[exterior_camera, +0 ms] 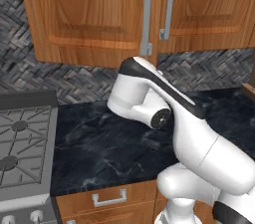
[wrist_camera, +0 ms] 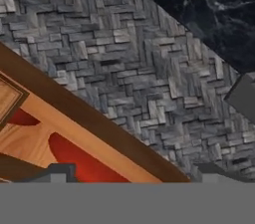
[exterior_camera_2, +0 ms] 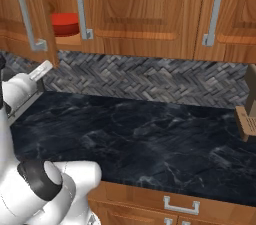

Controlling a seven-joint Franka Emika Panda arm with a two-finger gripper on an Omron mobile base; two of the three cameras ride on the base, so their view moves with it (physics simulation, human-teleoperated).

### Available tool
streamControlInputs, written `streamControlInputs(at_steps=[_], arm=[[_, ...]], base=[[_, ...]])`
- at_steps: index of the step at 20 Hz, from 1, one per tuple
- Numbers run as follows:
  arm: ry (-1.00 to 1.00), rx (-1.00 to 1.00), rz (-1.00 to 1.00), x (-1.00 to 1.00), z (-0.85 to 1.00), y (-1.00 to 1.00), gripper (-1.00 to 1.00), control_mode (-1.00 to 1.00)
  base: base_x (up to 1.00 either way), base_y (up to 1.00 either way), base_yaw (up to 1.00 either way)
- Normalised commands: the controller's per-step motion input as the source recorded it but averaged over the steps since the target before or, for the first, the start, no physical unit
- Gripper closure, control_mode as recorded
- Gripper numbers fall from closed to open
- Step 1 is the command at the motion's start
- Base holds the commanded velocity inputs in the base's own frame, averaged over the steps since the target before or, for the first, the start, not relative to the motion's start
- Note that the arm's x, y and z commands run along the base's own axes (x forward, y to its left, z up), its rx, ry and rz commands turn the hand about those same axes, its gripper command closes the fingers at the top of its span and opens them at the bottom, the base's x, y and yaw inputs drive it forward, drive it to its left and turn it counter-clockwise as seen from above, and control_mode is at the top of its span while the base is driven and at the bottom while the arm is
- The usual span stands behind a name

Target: Open the cabinet. Pick the bowls from the counter and place them in the cabinet. Then close the cabinet.

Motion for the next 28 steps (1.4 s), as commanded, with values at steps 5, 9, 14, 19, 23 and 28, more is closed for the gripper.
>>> streamControlInputs(at_steps=[5,9,14,19,23,28], arm=[[0.02,-0.15,-0.36,0.40,1.00,0.95,-1.00,-1.00],[0.05,-0.30,-0.31,0.85,1.00,0.99,-1.00,-1.00],[0.33,-0.33,-0.24,0.99,1.00,0.41,-1.00,-1.00],[0.57,-0.42,-0.22,0.82,0.98,0.00,-1.00,-1.00],[0.82,-0.36,-0.26,0.49,0.59,0.00,-1.00,-1.00],[0.88,-0.32,-0.28,0.44,0.47,0.00,-1.00,-1.00]], base=[[0.00,0.00,0.00],[0.00,0.00,0.00],[0.00,0.00,0.00],[0.00,0.00,0.00],[0.00,0.00,0.00],[0.00,0.00,0.00]])
